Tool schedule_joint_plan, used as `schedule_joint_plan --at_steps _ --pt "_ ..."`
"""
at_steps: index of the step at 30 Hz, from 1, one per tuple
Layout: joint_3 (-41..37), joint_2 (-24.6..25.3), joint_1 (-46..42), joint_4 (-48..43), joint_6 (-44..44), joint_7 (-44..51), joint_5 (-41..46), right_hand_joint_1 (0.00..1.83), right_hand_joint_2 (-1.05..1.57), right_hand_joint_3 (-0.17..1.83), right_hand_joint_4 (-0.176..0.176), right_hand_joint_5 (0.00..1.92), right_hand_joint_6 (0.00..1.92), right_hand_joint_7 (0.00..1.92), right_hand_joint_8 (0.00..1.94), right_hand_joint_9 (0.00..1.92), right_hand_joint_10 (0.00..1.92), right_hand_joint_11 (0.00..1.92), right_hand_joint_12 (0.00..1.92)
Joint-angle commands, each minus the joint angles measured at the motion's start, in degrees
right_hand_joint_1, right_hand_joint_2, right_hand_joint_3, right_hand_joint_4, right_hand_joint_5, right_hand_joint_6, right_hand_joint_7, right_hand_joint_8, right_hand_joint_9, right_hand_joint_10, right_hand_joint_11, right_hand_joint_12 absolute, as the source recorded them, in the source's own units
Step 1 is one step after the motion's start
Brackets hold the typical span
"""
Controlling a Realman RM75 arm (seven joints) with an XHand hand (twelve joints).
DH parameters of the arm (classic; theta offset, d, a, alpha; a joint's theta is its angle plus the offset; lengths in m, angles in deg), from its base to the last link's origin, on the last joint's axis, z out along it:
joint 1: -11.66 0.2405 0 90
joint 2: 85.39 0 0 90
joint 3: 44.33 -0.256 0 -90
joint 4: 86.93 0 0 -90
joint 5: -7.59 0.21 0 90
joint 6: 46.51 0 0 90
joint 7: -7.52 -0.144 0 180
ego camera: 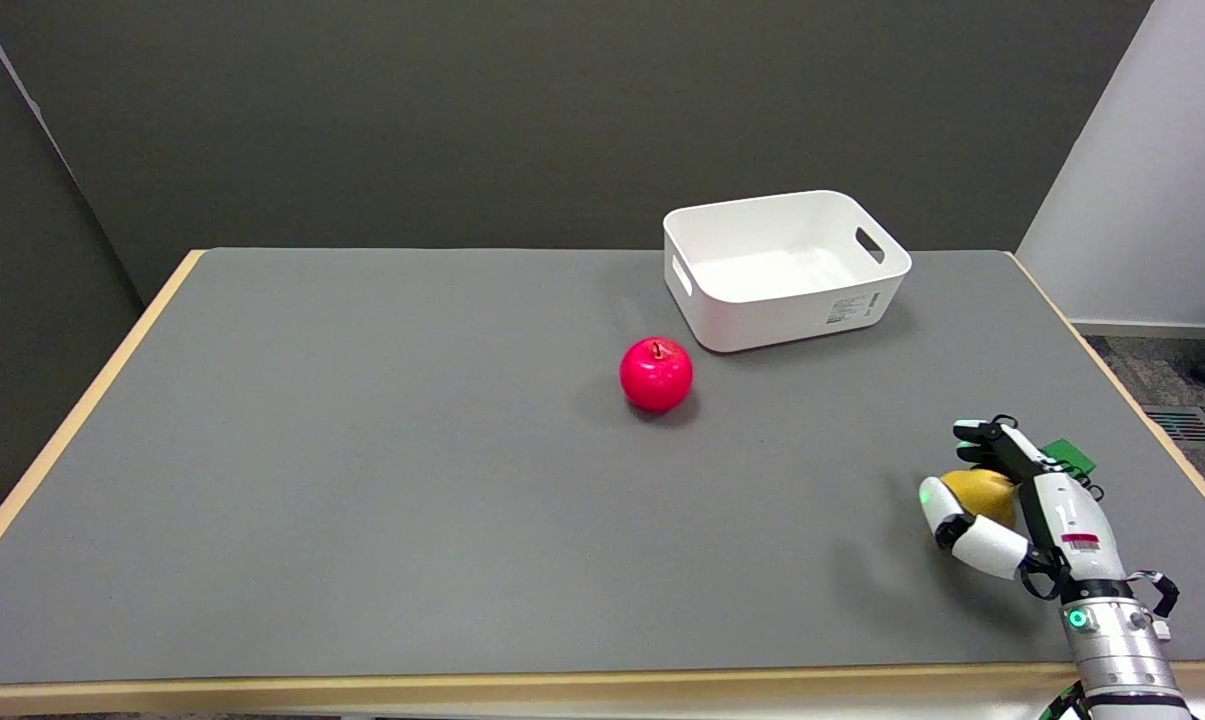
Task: Pick up the yellow pear.
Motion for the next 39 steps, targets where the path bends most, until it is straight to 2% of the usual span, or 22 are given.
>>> schedule_joint_plan --at_steps 1,6,10,12,13,17,19,21,23,25,27,29,30,34,39 --pt "-0.01 0.04 1.46 0.86 2.53 -0.53 -1.21 0.68 0.66 0.88 0.001 0.4 0.77 0.54 0.68 0.49 1.18 0.39 1.63" --pt "-0.17 0.04 1.78 1.08 2.53 -0.53 -1.8 0.79 0.68 0.9 -0.014 0.47 0.99 0.58 0.73 0.54 1.21 0.44 1.68" --pt "-0.22 0.04 2.16 1.18 2.53 -0.53 -1.8 0.83 0.7 0.9 -0.011 0.54 1.16 0.63 0.81 0.57 1.23 0.47 1.69" --pt "-0.25 0.04 2.18 1.18 2.53 -0.53 -1.86 0.89 1.02 0.5 0.052 0.64 1.44 0.65 0.87 0.59 1.26 0.48 1.71" --pt "-0.3 0.04 2.24 1.18 2.53 -0.47 -1.99 0.91 1.1 0.39 0.072 0.67 1.52 0.67 0.88 0.6 1.26 0.49 1.72" --pt "-0.33 0.04 2.56 1.8 1.92 -0.37 -2.63 0.91 1.04 0.5 0.105 0.71 1.51 0.74 0.98 0.68 1.31 0.53 1.74" --pt "-0.47 0.12 2.72 2.02 1.75 -0.37 -3.36 0.92 1.01 0.55 0.098 0.72 1.52 0.77 1.02 0.71 1.33 0.54 1.76" --pt "-0.62 0.12 2.85 2.25 1.62 -0.37 -4.04 0.94 0.96 0.63 0.067 0.73 1.53 0.8 1.12 0.74 1.38 0.55 1.77" --pt "-0.81 0.07 3.16 2.46 1.26 0.01 -4.83 0.96 0.95 0.65 0.044 0.74 1.53 0.84 1.13 0.77 1.38 0.55 1.8" --pt "-0.87 -0.09 3.69 2.29 -0.46 3.47 -5.35 0.96 0.91 0.74 0.026 0.75 1.56 0.9 1.39 0.84 1.47 0.54 1.86" --pt "-1.04 -0.12 4.15 1.91 -2.02 5.96 -5.71 0.96 0.89 0.79 0.022 0.76 1.59 0.89 1.53 0.89 1.57 0.52 1.9" --pt "-1.35 -0.26 5.05 1.66 -3.79 7.48 -6.15 0.97 0.86 0.86 0.027 0.77 1.61 0.83 1.87 0.89 1.89 0.47 1.92" --pt "-1.47 -0.38 5.41 1.66 -4.48 7.65 -6.47 0.97 0.85 0.87 0.025 0.77 1.62 0.82 1.92 0.88 1.92 0.45 1.92" --pt "-2.85 -1.13 6.84 1.37 -6.39 7.78 -8.5 0.98 0.85 0.88 0.008 0.77 1.61 0.75 1.94 0.86 1.92 0.34 1.92" --pt "-6.95 -1.53 7.77 -0.43 -6.21 7.78 -12.6 0.98 0.84 0.89 0.009 0.77 1.62 0.61 1.94 0.8 1.92 0.27 1.92"
